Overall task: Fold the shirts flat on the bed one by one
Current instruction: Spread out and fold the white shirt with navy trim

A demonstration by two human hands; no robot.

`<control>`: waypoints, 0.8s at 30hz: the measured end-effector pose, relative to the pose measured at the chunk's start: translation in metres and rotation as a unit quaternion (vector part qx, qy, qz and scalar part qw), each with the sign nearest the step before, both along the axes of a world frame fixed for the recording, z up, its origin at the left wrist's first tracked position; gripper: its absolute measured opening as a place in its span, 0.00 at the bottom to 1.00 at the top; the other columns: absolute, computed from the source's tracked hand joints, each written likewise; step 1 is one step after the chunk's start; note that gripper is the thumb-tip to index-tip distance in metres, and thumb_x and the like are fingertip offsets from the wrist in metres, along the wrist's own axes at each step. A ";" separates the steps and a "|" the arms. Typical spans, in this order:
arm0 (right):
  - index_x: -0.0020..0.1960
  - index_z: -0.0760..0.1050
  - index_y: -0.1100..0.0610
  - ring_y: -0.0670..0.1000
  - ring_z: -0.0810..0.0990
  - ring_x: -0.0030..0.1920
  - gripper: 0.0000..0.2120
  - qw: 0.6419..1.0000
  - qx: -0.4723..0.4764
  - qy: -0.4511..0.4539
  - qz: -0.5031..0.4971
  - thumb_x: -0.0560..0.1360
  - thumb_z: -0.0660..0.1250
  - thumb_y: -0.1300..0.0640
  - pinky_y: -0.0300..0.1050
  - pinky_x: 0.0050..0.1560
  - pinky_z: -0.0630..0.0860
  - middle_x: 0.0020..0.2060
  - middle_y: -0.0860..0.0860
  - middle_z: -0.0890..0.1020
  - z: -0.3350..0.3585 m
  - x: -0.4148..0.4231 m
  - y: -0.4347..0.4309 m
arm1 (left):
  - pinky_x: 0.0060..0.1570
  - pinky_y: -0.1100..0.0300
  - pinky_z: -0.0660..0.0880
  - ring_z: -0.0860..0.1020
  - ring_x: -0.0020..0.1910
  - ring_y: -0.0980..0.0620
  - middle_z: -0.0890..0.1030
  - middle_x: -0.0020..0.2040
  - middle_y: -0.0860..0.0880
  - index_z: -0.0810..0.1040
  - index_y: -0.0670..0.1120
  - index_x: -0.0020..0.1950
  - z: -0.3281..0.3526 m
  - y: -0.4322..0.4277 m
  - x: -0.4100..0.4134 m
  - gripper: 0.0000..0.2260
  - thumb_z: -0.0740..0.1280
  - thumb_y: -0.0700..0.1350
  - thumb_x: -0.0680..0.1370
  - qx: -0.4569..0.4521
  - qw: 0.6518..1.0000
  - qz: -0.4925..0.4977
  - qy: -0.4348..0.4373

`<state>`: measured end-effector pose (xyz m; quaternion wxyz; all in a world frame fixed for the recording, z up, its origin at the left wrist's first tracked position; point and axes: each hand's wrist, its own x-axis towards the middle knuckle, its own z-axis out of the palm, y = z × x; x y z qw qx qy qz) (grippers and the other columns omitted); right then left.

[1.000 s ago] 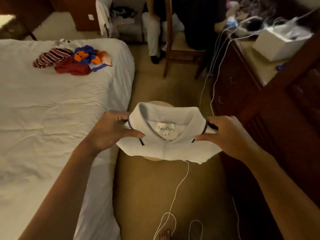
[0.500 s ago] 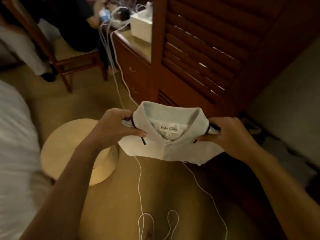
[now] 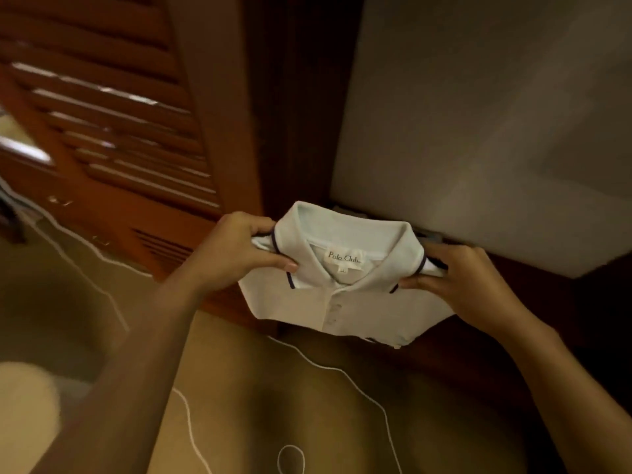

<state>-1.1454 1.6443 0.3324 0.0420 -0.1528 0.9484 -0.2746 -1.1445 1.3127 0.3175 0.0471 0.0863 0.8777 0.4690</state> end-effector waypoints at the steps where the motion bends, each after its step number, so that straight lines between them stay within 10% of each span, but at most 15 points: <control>1: 0.43 0.83 0.53 0.49 0.80 0.35 0.17 1.000 -0.006 0.000 -0.013 0.65 0.76 0.40 0.54 0.36 0.74 0.33 0.47 0.82 0.002 -0.005 0.025 | 0.50 0.46 0.81 0.83 0.47 0.58 0.86 0.46 0.55 0.86 0.50 0.51 0.003 0.025 -0.016 0.15 0.81 0.47 0.66 0.000 1.000 -0.017 0.001; 8: 0.38 0.79 0.46 0.43 0.79 0.35 0.13 0.995 -0.063 -0.006 -0.082 0.65 0.74 0.37 0.40 0.32 0.68 0.33 0.41 0.82 -0.010 -0.059 0.231 | 0.44 0.61 0.82 0.85 0.45 0.57 0.87 0.44 0.54 0.87 0.52 0.47 -0.005 0.235 -0.128 0.13 0.82 0.47 0.64 0.016 0.994 -0.099 -0.038; 11: 0.40 0.81 0.50 0.46 0.80 0.37 0.12 0.992 -0.065 -0.021 -0.108 0.66 0.77 0.44 0.49 0.36 0.72 0.35 0.46 0.83 -0.039 -0.110 0.340 | 0.36 0.69 0.77 0.84 0.42 0.59 0.86 0.41 0.55 0.87 0.57 0.42 -0.028 0.343 -0.186 0.12 0.83 0.44 0.63 0.003 0.993 -0.108 -0.046; 17: 0.37 0.79 0.58 0.50 0.75 0.31 0.18 0.988 -0.074 0.000 -0.135 0.65 0.77 0.44 0.41 0.30 0.64 0.29 0.50 0.79 -0.117 -0.210 0.524 | 0.43 0.61 0.79 0.83 0.42 0.62 0.86 0.41 0.59 0.85 0.59 0.42 -0.109 0.534 -0.305 0.12 0.82 0.46 0.64 -0.044 0.988 -0.140 -0.047; 24: 0.44 0.82 0.54 0.44 0.81 0.36 0.14 0.985 -0.082 -0.048 -0.141 0.66 0.79 0.46 0.48 0.38 0.76 0.35 0.44 0.83 -0.249 -0.264 0.624 | 0.54 0.55 0.78 0.82 0.48 0.59 0.86 0.48 0.51 0.86 0.46 0.53 -0.245 0.638 -0.366 0.18 0.82 0.45 0.65 -0.101 0.977 -0.181 -0.055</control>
